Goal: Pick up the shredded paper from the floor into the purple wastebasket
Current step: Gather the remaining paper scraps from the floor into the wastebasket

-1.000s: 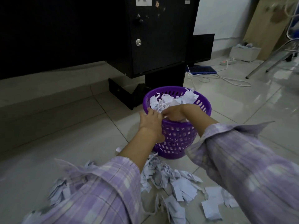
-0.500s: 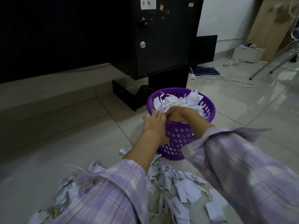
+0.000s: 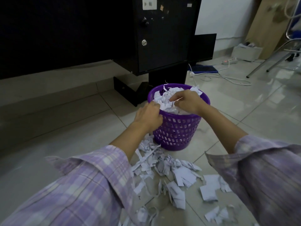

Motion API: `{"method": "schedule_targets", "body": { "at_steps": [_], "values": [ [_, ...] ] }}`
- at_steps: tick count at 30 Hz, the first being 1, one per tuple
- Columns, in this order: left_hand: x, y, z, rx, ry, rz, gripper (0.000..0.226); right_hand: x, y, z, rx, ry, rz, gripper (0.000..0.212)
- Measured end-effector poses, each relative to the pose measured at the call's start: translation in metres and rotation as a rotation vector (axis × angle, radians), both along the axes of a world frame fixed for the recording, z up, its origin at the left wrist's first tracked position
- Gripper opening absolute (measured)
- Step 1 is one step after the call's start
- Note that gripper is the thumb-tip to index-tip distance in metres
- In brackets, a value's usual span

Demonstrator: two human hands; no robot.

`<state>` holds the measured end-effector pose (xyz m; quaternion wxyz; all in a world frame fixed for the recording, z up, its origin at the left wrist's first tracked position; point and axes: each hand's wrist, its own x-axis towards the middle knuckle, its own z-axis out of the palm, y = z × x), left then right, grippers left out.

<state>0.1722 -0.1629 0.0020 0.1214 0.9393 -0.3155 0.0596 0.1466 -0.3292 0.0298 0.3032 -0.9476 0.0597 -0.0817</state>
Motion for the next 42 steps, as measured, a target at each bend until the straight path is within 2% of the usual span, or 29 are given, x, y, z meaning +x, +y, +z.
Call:
{"method": "schedule_targets", "body": {
  "at_steps": [5,9,17,20,23,27,30,31,33,37,42],
  "values": [
    [-0.032,0.039,0.004,-0.092,0.034,0.082,0.029,-0.035,0.026,-0.001,-0.005,-0.031,0.018,0.023],
    [-0.062,0.081,-0.015,-0.031,0.102,0.17,0.03,-0.069,0.053,-0.017,-0.001,0.018,0.065,0.022],
    [-0.118,0.191,-0.088,0.072,0.284,0.398,0.03,-0.114,0.134,-0.111,0.045,0.245,0.239,0.02],
    [-0.139,0.229,-0.114,0.132,0.353,0.511,0.035,-0.125,0.176,-0.15,0.016,0.34,0.383,0.023],
    [-0.157,0.26,-0.133,0.191,0.396,0.587,0.037,-0.136,0.224,-0.179,-0.002,0.451,0.536,0.049],
    [-0.172,0.297,-0.149,0.25,0.429,0.664,0.049,-0.143,0.289,-0.201,-0.136,0.466,0.719,0.104],
    [-0.178,0.324,-0.154,0.253,0.409,0.73,0.058,-0.148,0.332,-0.216,-0.293,0.477,0.829,0.124],
    [-0.179,0.331,-0.155,0.246,0.409,0.743,0.06,-0.15,0.339,-0.223,-0.361,0.483,0.865,0.124],
    [-0.179,0.343,-0.16,0.221,0.432,0.79,0.06,-0.153,0.348,-0.233,-0.446,0.51,0.907,0.111],
    [-0.179,0.357,-0.167,0.169,0.529,0.866,0.064,-0.148,0.339,-0.24,-0.302,0.396,0.827,0.067],
    [-0.182,0.358,-0.176,-0.177,0.765,0.899,0.094,-0.128,0.306,-0.235,-0.235,0.367,0.694,0.048]
  ]
}}
